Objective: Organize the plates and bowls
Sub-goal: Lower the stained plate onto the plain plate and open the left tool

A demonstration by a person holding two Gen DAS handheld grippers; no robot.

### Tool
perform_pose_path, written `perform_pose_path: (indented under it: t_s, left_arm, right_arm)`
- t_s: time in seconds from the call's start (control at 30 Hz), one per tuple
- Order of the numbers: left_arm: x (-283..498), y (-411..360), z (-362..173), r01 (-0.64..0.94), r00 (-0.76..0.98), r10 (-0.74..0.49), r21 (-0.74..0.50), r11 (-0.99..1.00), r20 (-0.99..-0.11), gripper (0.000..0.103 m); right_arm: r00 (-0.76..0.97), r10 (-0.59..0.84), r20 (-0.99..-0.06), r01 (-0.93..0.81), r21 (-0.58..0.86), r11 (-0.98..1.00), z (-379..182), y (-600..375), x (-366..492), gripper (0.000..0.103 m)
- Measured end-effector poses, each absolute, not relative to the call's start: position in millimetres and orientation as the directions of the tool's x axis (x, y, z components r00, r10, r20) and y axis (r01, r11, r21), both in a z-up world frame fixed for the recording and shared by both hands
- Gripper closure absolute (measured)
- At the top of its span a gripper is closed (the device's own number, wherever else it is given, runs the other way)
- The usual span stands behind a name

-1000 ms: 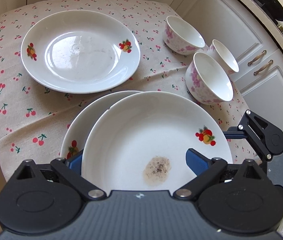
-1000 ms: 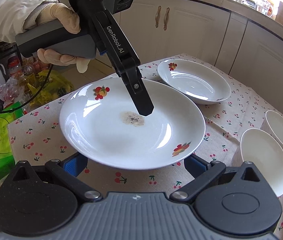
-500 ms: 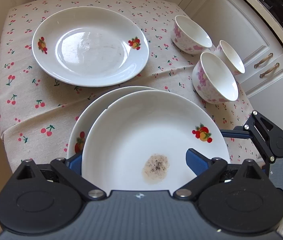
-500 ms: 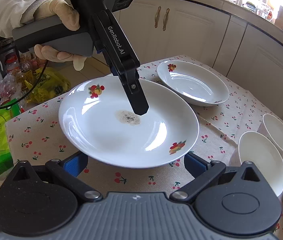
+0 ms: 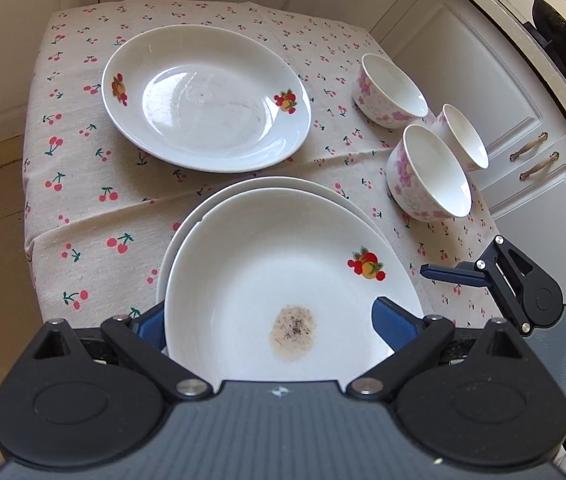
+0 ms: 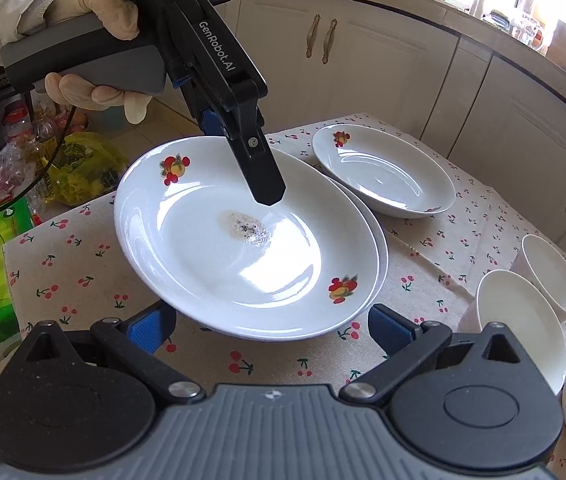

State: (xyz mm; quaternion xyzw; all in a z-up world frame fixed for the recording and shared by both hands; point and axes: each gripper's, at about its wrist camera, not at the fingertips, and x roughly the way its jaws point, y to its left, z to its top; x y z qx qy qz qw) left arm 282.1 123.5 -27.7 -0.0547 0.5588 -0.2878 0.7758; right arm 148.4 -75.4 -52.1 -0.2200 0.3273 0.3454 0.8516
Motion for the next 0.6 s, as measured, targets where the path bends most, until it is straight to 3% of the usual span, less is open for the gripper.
perform_pose_path:
  t_s: [0.6]
  left_arm:
    - [270.7, 123.2, -22.9, 0.387, 0.245, -0.463, -0.353, 0.852, -0.852, 0.004]
  right_arm:
    - [0.605, 0.415, -0.68, -0.647, -0.116, 0.754, -45.3, -97.2, 134.5, 0.0]
